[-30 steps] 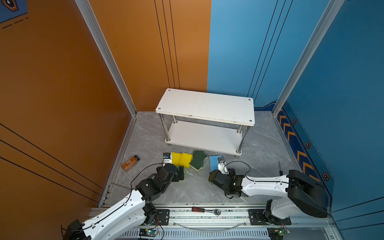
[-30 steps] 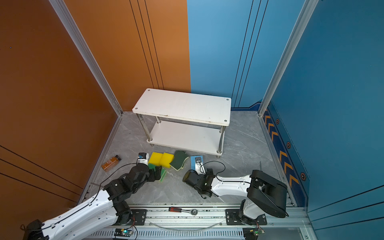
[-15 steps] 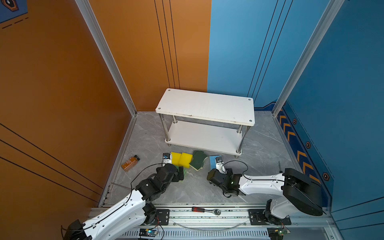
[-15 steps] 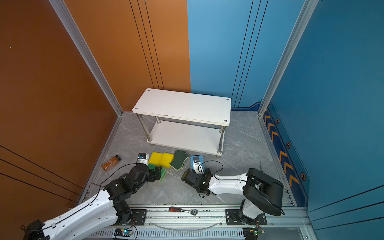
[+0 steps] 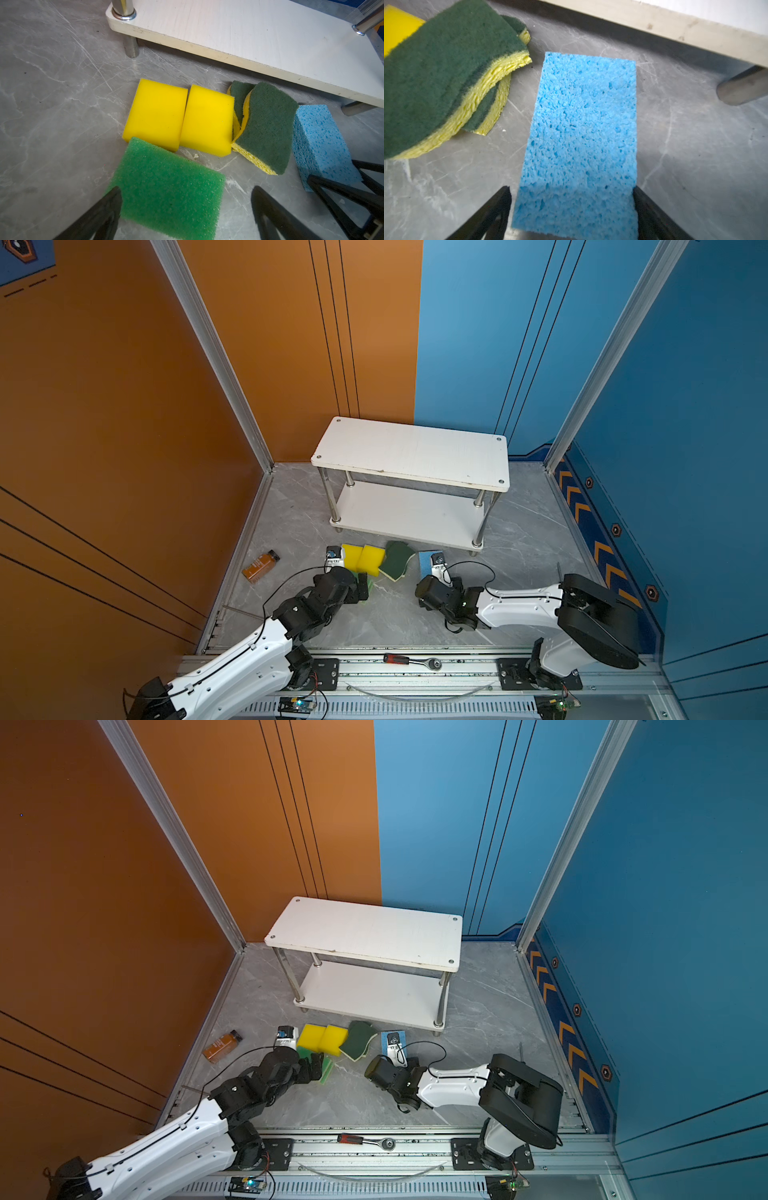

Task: Place and organize the cleaning sponges onto the shelf
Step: 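Lower the right gripper and close it on the blue sponge, then lift the blue sponge with the right gripper toward the lower shelf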

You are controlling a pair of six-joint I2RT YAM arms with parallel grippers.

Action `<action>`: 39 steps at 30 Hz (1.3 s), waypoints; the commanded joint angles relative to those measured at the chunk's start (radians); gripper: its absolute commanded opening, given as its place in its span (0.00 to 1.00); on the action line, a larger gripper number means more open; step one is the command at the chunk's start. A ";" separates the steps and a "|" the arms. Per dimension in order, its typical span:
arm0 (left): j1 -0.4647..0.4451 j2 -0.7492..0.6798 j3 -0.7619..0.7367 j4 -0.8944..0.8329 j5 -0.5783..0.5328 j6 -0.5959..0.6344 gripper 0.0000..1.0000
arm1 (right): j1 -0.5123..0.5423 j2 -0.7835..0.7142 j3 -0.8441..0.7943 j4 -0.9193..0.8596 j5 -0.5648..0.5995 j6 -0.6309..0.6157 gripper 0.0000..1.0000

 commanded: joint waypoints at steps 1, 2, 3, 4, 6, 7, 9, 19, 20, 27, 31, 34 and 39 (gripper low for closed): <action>0.013 0.003 -0.013 0.002 0.014 -0.009 0.98 | -0.004 0.018 -0.003 0.005 -0.018 -0.012 0.84; 0.014 0.004 -0.014 0.002 0.016 -0.009 0.98 | -0.004 0.017 -0.001 0.004 -0.018 -0.012 0.83; 0.014 0.004 -0.013 0.002 0.014 -0.009 0.98 | -0.005 0.017 -0.001 0.005 -0.016 -0.011 0.82; 0.014 0.005 -0.011 0.002 0.016 -0.009 0.97 | -0.005 0.016 -0.001 0.004 -0.015 -0.010 0.81; 0.014 0.006 -0.012 0.003 0.018 -0.009 0.98 | -0.006 0.012 -0.001 0.000 -0.011 -0.009 0.78; 0.015 0.006 -0.012 0.003 0.017 -0.009 0.98 | -0.006 0.010 -0.002 -0.002 -0.012 -0.008 0.76; 0.014 0.006 -0.013 0.002 0.017 -0.009 0.98 | -0.006 0.006 -0.001 -0.006 -0.012 -0.006 0.72; 0.017 0.001 -0.004 -0.006 0.023 -0.006 0.98 | -0.007 -0.061 0.013 -0.071 -0.020 -0.004 0.65; 0.017 0.001 -0.004 -0.006 0.024 -0.006 0.98 | -0.009 -0.069 0.019 -0.085 -0.023 -0.006 0.64; 0.021 0.002 0.003 -0.006 0.027 0.000 0.98 | -0.022 -0.123 0.042 -0.149 -0.065 -0.010 0.62; 0.025 0.004 0.011 -0.009 0.031 0.010 0.98 | -0.026 -0.149 0.064 -0.202 -0.094 -0.016 0.61; 0.029 0.007 0.015 -0.006 0.036 0.017 0.98 | -0.027 -0.167 0.079 -0.228 -0.112 -0.024 0.60; 0.037 0.016 0.012 0.005 0.049 0.021 0.98 | -0.027 -0.181 0.080 -0.231 -0.143 -0.031 0.59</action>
